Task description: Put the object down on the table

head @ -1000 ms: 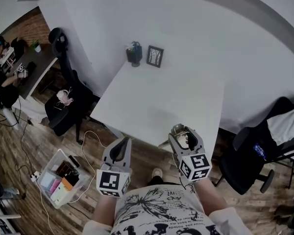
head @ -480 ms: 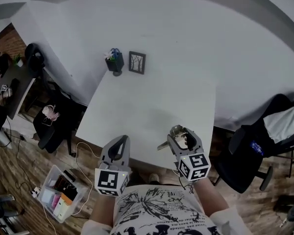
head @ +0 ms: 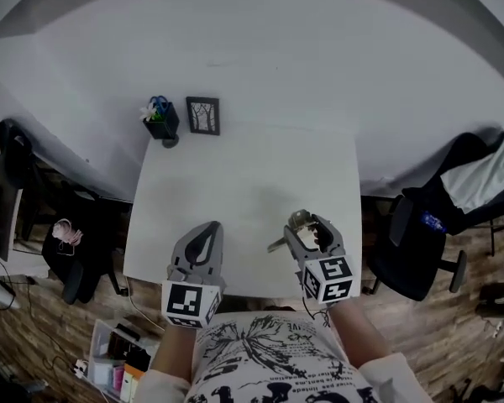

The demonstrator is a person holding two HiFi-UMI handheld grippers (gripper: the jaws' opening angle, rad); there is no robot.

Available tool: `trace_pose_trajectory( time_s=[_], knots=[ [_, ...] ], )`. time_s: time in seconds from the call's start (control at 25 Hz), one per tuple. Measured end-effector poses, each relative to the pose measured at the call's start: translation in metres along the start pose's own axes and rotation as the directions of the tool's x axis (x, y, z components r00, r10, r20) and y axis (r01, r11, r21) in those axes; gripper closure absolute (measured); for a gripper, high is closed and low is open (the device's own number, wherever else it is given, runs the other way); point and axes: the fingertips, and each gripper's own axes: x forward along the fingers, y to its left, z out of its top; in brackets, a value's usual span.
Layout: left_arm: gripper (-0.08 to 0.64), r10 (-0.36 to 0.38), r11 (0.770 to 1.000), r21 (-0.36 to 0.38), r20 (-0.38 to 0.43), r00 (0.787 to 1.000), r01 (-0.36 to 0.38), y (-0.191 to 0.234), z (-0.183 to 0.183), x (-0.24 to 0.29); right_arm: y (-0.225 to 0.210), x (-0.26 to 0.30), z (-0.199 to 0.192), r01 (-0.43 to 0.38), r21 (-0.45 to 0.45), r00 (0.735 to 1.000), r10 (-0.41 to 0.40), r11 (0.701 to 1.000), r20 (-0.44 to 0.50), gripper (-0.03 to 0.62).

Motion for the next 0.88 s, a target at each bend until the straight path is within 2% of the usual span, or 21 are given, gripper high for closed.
trace_pose_trajectory(
  time_s=[0.32,0.56,0.88],
  knots=[
    [0.548,-0.08,0.997,-0.009,-0.047,0.996,0.08,0.041,-0.02,0.033,0.005,0.053,-0.011,0.064,0.01,0.993,-0.063,0.998,-0.096,0.313],
    [0.548,-0.078,0.997,-0.029,-0.107,0.991,0.075,0.063,-0.045,0.038,0.01,0.094,-0.039,0.065,0.006,0.98,-0.062,0.998,-0.189,0.313],
    [0.548,-0.054,0.998,-0.044,-0.17,0.984,0.047,0.085,-0.073,0.032,0.002,0.13,-0.084,0.086,0.008,0.947,-0.08,0.996,-0.31,0.313]
  ],
)
